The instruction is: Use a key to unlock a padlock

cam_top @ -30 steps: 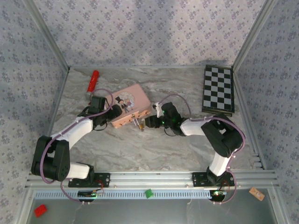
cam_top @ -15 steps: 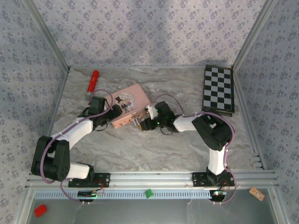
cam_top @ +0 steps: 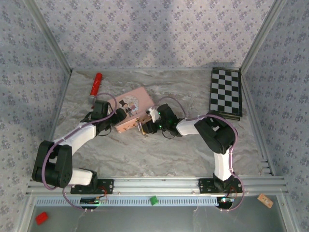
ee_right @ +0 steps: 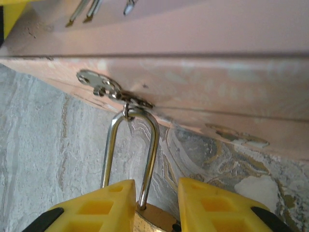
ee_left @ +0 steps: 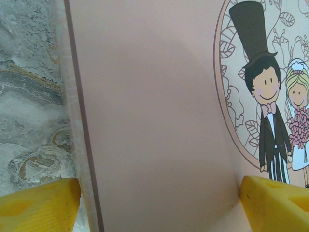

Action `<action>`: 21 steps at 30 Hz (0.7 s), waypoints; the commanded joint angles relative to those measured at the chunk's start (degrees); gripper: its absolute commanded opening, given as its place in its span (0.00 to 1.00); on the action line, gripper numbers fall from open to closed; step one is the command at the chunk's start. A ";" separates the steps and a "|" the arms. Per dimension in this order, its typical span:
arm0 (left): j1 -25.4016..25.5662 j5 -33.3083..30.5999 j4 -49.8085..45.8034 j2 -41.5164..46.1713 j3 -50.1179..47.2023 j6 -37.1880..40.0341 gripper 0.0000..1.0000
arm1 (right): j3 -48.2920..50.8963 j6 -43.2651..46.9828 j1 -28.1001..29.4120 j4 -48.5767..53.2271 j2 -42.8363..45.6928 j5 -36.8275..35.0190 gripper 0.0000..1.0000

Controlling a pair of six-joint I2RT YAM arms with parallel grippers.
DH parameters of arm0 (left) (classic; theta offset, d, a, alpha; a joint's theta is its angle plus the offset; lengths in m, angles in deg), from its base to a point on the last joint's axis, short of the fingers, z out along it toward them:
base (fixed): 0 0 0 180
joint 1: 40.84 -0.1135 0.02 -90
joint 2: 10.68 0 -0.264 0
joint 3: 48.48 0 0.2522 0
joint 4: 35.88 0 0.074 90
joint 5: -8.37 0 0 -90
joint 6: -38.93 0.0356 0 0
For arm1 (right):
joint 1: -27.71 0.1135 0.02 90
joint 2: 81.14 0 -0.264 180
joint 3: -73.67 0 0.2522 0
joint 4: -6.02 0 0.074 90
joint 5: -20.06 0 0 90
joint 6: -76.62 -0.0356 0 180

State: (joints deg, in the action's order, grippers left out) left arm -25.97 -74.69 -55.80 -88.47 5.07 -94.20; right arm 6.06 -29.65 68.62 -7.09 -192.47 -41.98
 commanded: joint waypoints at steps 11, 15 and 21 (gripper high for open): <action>-0.11 0.79 -2.55 -1.12 -1.81 -0.38 0.85 | -4.18 -1.12 0.07 -0.40 -2.70 1.21 0.26; -0.04 1.23 -2.20 -1.09 -2.04 -0.80 0.85 | -5.26 -1.11 0.36 0.72 -3.52 1.13 0.24; -0.02 1.58 -2.27 -0.73 -2.10 -1.16 0.85 | -5.67 -1.48 0.80 0.69 -3.91 0.35 0.20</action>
State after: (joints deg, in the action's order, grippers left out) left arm -26.12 -74.07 -55.38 -88.43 4.81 -94.92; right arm 1.84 -30.48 68.92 -7.38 -195.59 -41.63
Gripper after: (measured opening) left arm 0.850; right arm 0.212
